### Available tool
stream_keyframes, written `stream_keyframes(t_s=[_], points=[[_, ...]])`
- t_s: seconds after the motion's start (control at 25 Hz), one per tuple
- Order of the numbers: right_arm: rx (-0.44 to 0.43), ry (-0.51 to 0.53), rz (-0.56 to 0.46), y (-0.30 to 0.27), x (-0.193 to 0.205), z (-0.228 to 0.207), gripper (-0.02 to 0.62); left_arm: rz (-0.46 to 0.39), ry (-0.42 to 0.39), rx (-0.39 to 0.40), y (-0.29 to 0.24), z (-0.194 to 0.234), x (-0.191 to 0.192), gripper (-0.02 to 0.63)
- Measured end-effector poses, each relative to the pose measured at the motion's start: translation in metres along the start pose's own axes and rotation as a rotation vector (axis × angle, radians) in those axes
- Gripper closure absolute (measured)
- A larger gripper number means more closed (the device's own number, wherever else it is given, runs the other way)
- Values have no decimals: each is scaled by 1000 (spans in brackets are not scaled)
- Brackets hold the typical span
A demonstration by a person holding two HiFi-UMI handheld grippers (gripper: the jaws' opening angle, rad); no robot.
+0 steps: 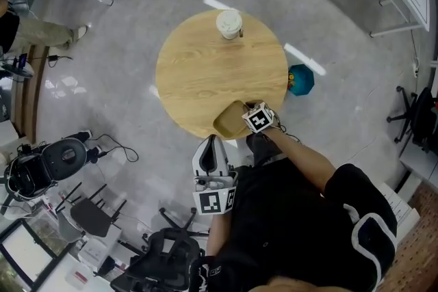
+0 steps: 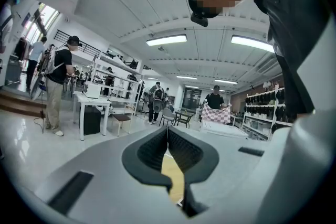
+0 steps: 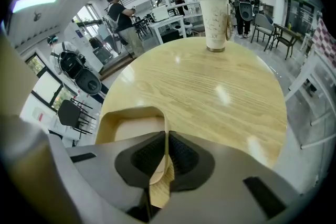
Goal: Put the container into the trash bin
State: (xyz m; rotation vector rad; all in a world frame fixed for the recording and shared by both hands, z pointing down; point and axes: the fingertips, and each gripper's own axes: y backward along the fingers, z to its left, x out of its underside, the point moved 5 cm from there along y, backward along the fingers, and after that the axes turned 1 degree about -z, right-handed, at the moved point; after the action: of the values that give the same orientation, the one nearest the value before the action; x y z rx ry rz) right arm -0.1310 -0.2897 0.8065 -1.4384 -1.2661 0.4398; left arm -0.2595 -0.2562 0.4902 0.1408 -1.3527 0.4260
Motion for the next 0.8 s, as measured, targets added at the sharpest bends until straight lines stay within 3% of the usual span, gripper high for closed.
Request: stream_keyframes(t_s=[0.32,0.52,0.8], points=[[24,-2,-87,27,18,-5,554,-37,-28,80,14,-27,-3,595],[73,-56,-144,50,22,15,555,-48,0,202,28,-19,-11,595],[181,-179,-275,114,62,23,555,-31,-19,422,40,-49,-11,595]])
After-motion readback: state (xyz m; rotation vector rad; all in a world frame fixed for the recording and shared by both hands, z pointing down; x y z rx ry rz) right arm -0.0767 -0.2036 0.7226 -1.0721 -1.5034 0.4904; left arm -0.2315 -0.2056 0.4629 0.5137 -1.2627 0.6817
